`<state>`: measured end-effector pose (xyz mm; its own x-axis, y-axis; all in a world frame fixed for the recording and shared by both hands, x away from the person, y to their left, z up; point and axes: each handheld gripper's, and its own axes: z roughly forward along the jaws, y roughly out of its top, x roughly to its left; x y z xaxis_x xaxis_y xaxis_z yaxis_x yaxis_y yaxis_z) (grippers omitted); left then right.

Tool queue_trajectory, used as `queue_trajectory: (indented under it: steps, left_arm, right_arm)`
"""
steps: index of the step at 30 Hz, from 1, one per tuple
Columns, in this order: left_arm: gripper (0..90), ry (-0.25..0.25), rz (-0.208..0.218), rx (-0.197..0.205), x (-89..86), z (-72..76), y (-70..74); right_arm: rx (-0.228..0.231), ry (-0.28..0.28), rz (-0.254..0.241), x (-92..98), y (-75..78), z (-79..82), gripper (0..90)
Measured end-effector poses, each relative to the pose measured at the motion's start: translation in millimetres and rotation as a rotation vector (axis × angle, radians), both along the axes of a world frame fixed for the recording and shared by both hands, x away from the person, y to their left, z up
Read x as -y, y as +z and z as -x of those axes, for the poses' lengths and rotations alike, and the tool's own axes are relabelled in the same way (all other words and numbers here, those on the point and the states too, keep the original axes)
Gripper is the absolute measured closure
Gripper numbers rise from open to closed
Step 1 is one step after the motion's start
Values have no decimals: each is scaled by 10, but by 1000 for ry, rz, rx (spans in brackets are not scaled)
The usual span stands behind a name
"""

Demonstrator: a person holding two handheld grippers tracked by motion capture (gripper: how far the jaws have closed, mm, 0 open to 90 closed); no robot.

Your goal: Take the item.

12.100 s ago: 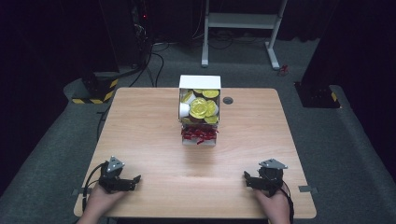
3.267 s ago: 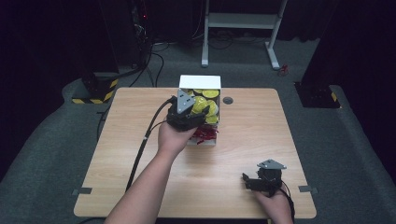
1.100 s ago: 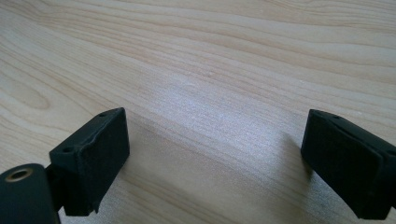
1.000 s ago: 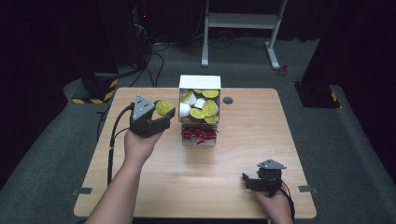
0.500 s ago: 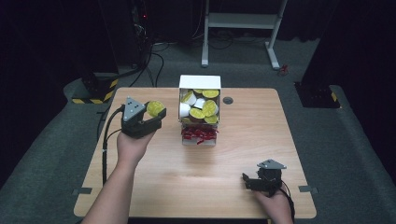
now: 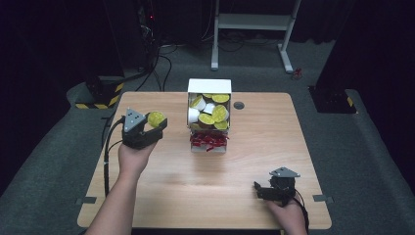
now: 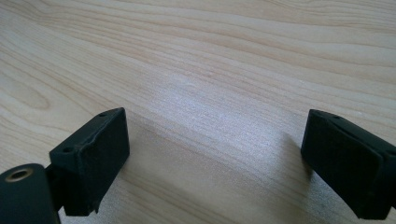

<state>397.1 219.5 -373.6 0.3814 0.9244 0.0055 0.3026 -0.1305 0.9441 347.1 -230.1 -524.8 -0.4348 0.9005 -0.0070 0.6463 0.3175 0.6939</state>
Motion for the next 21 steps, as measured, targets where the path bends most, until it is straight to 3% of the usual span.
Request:
queue_trajectory:
  steps: [13,21]
  left_arm:
    - [404,28,4,-80,-130,-96,-462]
    - [404,40,3,-102,-150,-132,-650]
  right_arm:
    - [0,-1,-2,-2,0,0,77]
    - [0,-1,-2,-2,0,0,78]
